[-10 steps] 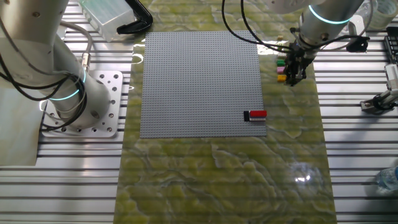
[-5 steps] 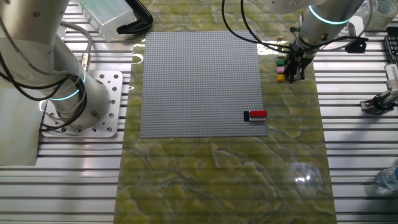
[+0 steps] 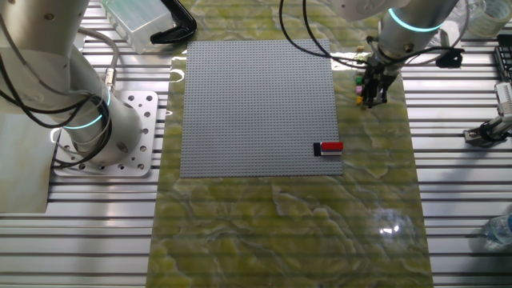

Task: Build with small Lego blocks

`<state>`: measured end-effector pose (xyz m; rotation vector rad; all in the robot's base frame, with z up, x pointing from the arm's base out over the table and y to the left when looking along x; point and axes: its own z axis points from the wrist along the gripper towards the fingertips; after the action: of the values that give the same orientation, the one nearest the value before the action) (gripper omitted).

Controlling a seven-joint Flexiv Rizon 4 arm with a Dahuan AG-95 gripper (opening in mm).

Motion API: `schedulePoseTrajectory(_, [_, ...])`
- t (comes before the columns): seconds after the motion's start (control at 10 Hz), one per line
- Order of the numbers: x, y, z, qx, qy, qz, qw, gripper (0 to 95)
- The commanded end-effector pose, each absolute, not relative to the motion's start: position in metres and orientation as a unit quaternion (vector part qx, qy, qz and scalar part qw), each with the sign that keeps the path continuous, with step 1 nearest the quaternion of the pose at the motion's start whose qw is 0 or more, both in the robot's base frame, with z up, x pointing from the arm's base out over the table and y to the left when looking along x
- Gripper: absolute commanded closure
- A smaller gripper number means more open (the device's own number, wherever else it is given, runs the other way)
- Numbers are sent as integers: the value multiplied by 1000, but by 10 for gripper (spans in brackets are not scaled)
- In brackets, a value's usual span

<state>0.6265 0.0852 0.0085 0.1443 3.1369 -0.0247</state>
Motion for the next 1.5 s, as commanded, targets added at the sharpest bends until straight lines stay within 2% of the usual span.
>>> schedulePoseTrajectory(0.1, [626,86,11,47,999,-8,-1,760])
schedulePoseTrajectory(1.5, [627,87,11,49,999,-12,2,760])
